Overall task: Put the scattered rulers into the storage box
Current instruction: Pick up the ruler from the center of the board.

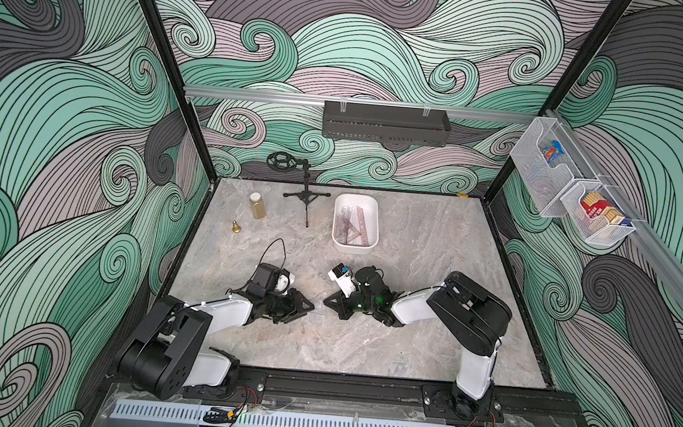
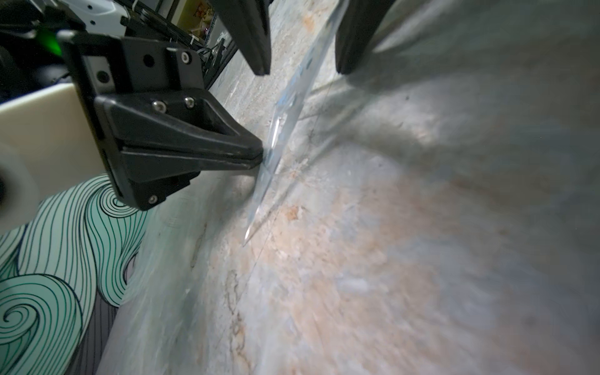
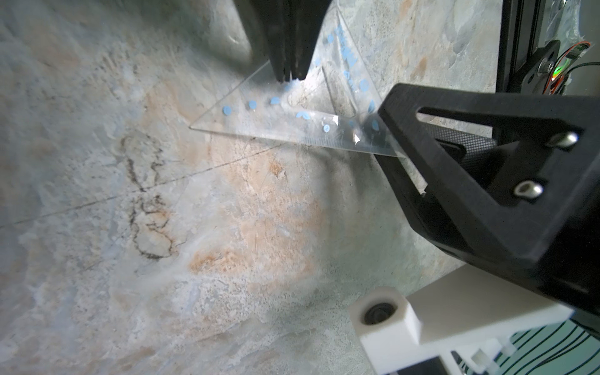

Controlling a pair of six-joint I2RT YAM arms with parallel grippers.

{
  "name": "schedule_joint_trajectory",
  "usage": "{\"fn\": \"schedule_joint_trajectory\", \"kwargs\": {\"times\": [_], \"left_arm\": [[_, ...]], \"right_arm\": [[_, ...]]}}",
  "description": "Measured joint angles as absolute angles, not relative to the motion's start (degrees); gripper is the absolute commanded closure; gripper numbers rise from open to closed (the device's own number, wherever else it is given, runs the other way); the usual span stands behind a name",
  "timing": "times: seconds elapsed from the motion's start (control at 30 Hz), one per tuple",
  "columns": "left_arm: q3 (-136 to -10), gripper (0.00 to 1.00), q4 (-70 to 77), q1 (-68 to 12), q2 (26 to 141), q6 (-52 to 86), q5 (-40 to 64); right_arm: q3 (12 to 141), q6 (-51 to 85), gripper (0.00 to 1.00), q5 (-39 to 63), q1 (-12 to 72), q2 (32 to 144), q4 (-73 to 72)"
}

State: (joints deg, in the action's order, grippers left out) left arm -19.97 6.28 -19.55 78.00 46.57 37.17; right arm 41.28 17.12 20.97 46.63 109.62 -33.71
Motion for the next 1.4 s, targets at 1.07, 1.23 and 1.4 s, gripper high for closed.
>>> {"fn": "schedule_joint_trajectory", "kwargs": {"times": [1.07, 1.23, 1.4], "left_arm": [[-26.57, 1.0, 24.14, -20.27, 69.91, 54.28, 52.01], [-26.09, 1.0, 28.6, -20.27, 69.91, 56.77, 52.71], [-26.11, 1.0, 31.18, -20.27, 69.95, 57.8, 53.08]], "right_arm": [[28.6, 60.4, 0.5, 47.37, 31.2, 99.88, -75.26], [30.04, 63.88, 0.64, 48.16, 31.18, 100.22, -78.35], [32.53, 64.66, 0.82, 48.21, 31.0, 100.79, -76.75]]}}
